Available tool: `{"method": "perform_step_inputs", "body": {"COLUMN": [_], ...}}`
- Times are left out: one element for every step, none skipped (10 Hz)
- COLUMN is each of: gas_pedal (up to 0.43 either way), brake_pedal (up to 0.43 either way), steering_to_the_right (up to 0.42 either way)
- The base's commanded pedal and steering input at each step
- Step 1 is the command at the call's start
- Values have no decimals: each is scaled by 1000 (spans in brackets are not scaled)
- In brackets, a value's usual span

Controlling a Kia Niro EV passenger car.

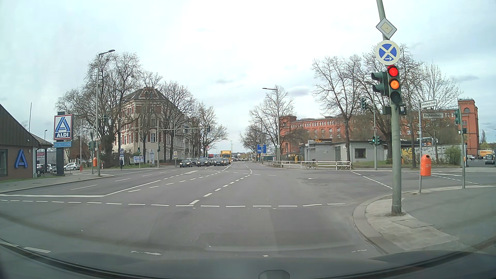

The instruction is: Follow the waypoints while adhering to traffic rules and regulations

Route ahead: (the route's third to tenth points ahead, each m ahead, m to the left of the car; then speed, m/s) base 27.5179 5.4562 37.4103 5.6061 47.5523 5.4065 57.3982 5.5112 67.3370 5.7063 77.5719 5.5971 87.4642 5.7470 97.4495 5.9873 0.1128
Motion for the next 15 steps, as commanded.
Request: {"method": "perform_step_inputs", "body": {"gas_pedal": [189, 220, 220, 220, 220, 228, 268, 287, 319, 331, 331, 339, 339, 339, 339], "brake_pedal": [0, 0, 0, 0, 0, 0, 0, 0, 0, 0, 0, 0, 0, 0, 0], "steering_to_the_right": [1, 3, 4, 6, 9, 17, 21, 20, 20, 20, 20, 19, 13, 8, 7]}}
